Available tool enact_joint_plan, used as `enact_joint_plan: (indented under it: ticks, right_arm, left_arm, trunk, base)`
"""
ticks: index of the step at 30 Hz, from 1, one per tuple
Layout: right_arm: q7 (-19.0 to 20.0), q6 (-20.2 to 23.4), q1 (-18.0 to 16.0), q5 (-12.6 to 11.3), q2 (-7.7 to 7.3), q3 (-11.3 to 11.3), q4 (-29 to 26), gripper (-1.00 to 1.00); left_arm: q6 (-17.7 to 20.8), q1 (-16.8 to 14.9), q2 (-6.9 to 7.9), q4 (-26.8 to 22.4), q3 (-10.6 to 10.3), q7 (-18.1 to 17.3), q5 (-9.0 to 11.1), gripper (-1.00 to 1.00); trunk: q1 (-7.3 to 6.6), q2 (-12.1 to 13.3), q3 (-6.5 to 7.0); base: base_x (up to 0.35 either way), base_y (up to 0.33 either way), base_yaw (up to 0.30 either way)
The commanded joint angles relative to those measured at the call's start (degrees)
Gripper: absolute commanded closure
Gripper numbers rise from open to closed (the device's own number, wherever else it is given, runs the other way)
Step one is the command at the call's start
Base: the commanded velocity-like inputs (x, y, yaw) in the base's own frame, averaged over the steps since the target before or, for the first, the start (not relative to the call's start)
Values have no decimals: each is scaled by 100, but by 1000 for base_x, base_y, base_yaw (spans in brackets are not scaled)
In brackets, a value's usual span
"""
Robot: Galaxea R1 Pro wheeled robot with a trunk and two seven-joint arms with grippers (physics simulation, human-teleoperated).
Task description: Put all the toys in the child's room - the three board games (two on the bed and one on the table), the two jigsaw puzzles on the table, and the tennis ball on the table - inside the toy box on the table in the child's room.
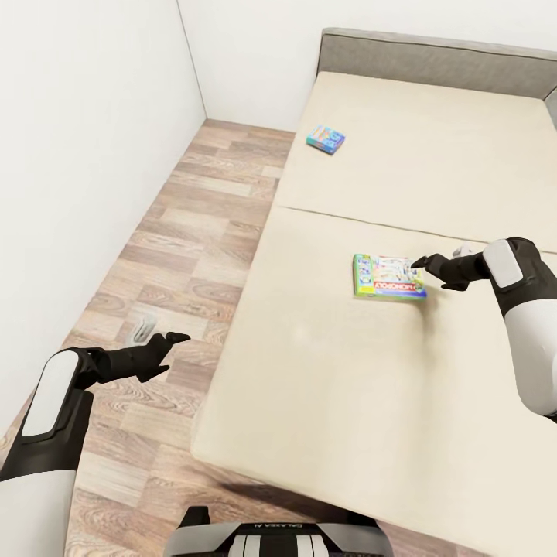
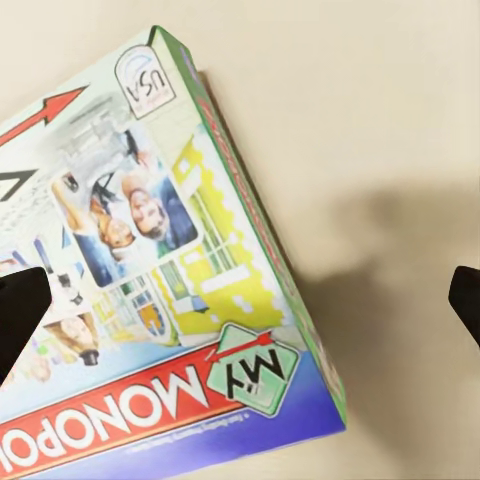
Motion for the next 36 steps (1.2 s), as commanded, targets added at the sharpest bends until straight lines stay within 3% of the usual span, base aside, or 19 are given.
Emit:
enact_joint_plan:
  ticks: [1,31,36]
  right_arm:
    - [-55,19,-2,-61,0,-11,-5,-100]
    - [-42,23,4,-61,-5,-11,-6,-100]
    - [179,19,27,-54,-11,-11,-6,-100]
  left_arm:
    - [14,-3,-2,-4,5,59,58,-100]
    - [14,-3,-18,-4,0,59,58,-100]
    - [14,-3,-13,-4,2,59,58,-100]
  trunk:
    - [0,-2,-6]
    - [0,-2,-138]
    - [0,-2,-150]
  base:
    - [0,0,0]
    - [0,0,0]
    - [0,0,0]
